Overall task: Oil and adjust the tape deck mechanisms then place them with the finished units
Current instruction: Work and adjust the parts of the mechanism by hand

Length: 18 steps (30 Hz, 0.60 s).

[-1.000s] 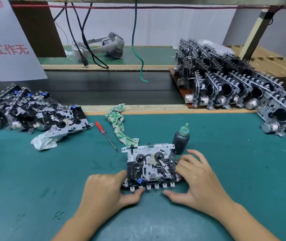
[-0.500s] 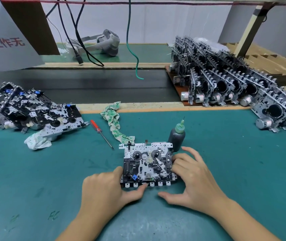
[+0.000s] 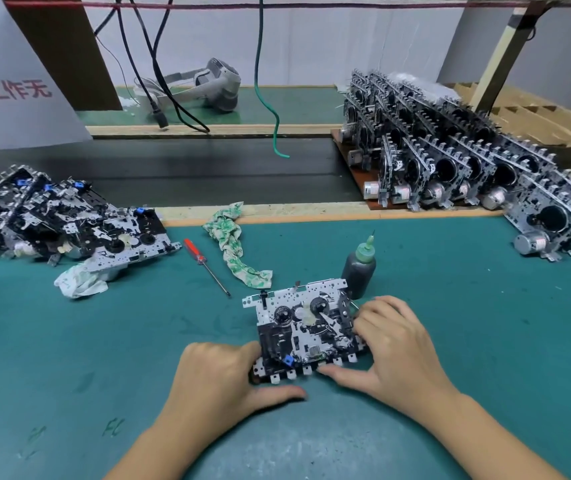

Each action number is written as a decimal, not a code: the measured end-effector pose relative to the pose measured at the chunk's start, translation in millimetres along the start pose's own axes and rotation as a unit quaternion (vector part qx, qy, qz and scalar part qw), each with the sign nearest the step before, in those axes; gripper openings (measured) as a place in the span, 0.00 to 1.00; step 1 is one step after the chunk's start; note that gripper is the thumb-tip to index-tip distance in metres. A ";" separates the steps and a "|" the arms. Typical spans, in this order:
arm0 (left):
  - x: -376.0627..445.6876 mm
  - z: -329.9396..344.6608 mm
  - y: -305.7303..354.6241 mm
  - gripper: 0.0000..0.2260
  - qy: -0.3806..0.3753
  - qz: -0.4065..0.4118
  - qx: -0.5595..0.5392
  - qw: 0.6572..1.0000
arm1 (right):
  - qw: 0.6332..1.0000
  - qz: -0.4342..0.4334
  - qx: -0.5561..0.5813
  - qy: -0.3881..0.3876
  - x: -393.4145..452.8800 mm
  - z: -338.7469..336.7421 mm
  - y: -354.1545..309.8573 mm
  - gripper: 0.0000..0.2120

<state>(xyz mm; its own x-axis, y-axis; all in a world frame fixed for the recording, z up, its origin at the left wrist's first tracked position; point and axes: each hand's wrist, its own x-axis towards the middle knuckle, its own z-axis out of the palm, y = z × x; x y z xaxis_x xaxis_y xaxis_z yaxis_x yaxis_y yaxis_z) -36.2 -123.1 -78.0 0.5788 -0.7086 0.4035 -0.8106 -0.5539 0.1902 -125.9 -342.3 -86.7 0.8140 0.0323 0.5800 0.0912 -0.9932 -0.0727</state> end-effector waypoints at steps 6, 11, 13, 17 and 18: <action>0.9 -2.8 0.4 0.29 0.011 -0.056 -0.007 0.998 | 0.998 -0.051 0.008 -0.021 0.1 -3.0 2.2 0.24; 0.6 -2.2 5.7 0.28 0.007 -0.109 -0.007 0.994 | 0.998 -0.040 0.033 -0.031 0.4 -4.3 -1.3 0.26; 0.5 -0.5 7.5 0.27 0.008 -0.135 -0.012 0.991 | 0.997 -0.040 0.058 -0.037 0.7 -5.4 -3.1 0.27; 0.4 0.2 1.7 0.27 0.001 -0.110 -0.025 0.994 | 0.997 -0.034 0.065 -0.027 -0.1 -5.0 -5.2 0.24; 0.7 -0.9 -1.1 0.27 -0.007 -0.092 -0.033 0.995 | 0.998 -0.028 0.051 -0.022 -0.1 -4.0 -6.4 0.23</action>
<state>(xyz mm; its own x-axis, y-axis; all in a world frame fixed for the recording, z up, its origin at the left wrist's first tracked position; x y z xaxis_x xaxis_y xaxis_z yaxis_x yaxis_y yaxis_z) -35.0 -122.6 -77.2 0.7192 -0.6034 0.3446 -0.6941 -0.6457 0.3183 -128.9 -336.4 -83.1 0.8298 0.0942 0.5500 0.1927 -0.9734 -0.1241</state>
